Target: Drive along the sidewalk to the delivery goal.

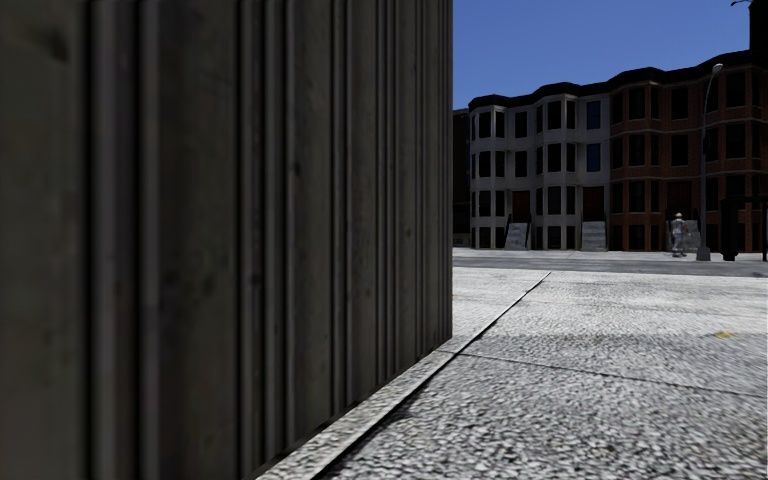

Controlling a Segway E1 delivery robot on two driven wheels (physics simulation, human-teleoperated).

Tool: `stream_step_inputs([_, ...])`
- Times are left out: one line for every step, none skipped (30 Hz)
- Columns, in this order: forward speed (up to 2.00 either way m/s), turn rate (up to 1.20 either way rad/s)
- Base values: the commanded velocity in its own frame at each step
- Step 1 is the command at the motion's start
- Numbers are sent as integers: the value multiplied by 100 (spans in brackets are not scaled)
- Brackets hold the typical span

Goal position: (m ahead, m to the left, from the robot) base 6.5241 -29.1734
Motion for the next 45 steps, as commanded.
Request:
stream_step_inputs([0,0])
stream_step_inputs([0,0])
stream_step_inputs([0,0])
stream_step_inputs([0,0])
stream_step_inputs([0,0])
stream_step_inputs([0,0])
stream_step_inputs([0,0])
stream_step_inputs([0,0])
stream_step_inputs([0,0])
stream_step_inputs([0,0])
stream_step_inputs([0,0])
stream_step_inputs([0,0])
stream_step_inputs([0,0])
stream_step_inputs([0,0])
stream_step_inputs([0,0])
stream_step_inputs([0,0])
stream_step_inputs([0,0])
stream_step_inputs([0,0])
stream_step_inputs([0,0])
stream_step_inputs([0,0])
stream_step_inputs([0,0])
stream_step_inputs([0,0])
stream_step_inputs([0,0])
stream_step_inputs([0,0])
stream_step_inputs([0,0])
stream_step_inputs([0,0])
stream_step_inputs([0,0])
stream_step_inputs([0,0])
stream_step_inputs([0,0])
stream_step_inputs([0,0])
stream_step_inputs([16,0])
stream_step_inputs([24,0])
stream_step_inputs([26,0])
stream_step_inputs([10,0])
stream_step_inputs([0,0])
stream_step_inputs([0,-36])
stream_step_inputs([0,-67])
stream_step_inputs([0,-79])
stream_step_inputs([0,-79])
stream_step_inputs([0,-92])
stream_step_inputs([0,-92])
stream_step_inputs([0,-104])
stream_step_inputs([0,-110])
stream_step_inputs([0,-112])
stream_step_inputs([0,-112])
